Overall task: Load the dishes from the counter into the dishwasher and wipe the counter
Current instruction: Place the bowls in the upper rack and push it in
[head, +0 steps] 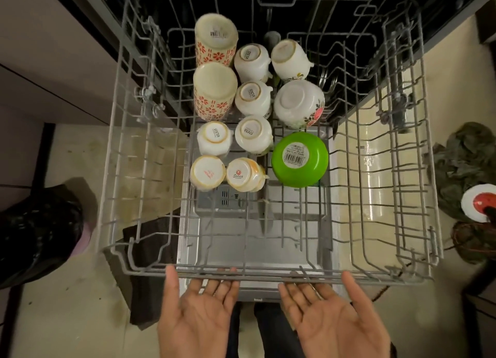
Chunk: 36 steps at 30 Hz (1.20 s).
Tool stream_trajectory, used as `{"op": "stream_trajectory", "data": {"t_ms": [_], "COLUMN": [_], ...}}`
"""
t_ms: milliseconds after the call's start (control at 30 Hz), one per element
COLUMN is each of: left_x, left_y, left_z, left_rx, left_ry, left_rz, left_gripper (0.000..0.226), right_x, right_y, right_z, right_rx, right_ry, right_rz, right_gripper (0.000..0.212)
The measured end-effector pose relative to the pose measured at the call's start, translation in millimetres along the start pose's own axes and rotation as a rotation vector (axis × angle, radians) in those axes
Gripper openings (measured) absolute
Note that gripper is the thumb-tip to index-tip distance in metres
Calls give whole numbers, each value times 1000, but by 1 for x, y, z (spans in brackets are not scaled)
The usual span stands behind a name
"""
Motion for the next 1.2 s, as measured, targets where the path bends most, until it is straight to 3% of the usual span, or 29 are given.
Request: {"op": "stream_trajectory", "data": {"t_ms": [133, 233, 300, 400, 533, 633, 767, 1033, 1200], "left_x": [7, 21, 26, 41, 58, 76, 103, 148, 164], "left_y": [-3, -4, -6, -4, -12, -19, -27, -41, -45], "left_z": [11, 20, 28, 36, 41, 48, 64, 77, 87], "left_rx": [41, 38, 53, 58, 93, 109, 161, 281, 276], "left_ry": [1, 80, 91, 48, -19, -62, -124, -128, -61], "left_rz": [71, 64, 94, 141, 208, 237, 343, 399, 399], "left_gripper": [140, 128, 111, 56, 29, 17, 9, 24, 25], "right_x": [17, 27, 36, 54, 70, 84, 105, 142, 157], "right_y": [7, 12, 15, 22, 27, 35, 47, 61, 75], "right_z": [8, 18, 22, 28, 32, 44, 59, 73, 83], "right_rx": [-8, -29, -42, -66, -84, -109, -142, -144, -152], "right_ry": [32, 82, 123, 206, 323, 344, 384, 411, 438], "right_rz": [-111, -77, -97, -169, -279, -341, -403, -429, -486], "right_gripper": [144, 119, 99, 69, 30, 32, 37, 6, 16]}}
Point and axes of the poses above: each hand's wrist, its own z-axis towards the middle knuckle, its own x-axis out of the palm, y = z × x, the point moved 5 cm from there along z, towards the middle knuckle, and after that the axes turned 3 degrees about -z, right-handed, at the moved point
